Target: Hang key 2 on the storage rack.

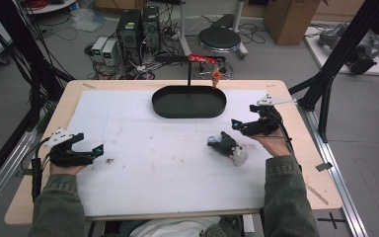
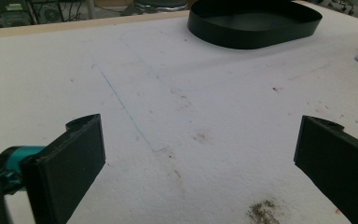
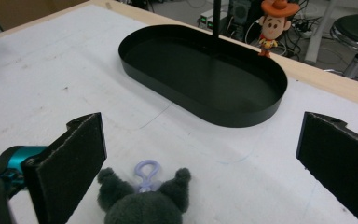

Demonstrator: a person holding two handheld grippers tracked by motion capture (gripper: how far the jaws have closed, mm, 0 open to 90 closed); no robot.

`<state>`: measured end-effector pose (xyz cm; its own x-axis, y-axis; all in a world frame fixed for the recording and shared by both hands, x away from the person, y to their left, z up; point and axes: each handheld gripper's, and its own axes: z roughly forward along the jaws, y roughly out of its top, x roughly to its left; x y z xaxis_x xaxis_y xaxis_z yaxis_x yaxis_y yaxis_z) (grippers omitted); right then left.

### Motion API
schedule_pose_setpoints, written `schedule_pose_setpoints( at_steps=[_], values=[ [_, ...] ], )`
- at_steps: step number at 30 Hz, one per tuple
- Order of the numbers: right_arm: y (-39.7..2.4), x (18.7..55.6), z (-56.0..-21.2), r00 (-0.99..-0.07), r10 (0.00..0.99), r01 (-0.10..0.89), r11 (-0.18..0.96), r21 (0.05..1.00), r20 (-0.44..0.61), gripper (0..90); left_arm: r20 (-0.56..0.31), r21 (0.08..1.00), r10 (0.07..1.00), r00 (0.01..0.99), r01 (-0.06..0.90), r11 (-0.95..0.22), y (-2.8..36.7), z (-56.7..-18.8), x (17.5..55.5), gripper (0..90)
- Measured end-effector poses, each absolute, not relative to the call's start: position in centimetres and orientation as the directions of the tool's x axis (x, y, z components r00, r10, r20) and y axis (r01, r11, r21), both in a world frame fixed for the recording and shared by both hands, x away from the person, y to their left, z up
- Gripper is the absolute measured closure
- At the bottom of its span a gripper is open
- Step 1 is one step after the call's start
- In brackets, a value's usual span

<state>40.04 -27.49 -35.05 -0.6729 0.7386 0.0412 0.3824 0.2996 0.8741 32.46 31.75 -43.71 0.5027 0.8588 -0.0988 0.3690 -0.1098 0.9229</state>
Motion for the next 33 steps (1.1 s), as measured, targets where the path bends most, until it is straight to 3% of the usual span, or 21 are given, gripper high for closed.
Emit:
schedule_pose_setpoints(
  at_steps=[21,33],
  values=[
    [-25.7,39.8,-36.4,-0.724,0.689,0.427,0.444,0.788,0.005,0.5,-0.101,0.923,0.858,0.503,0.37,-0.109,31.7,-43.7,32.4,2.3],
    [-24.7,39.9,-37.9,-0.755,0.655,0.489,0.549,0.678,0.013,0.5,-0.099,0.923,0.858,0.504,0.369,-0.11,31.7,-43.7,32.4,2.3]
  ],
)
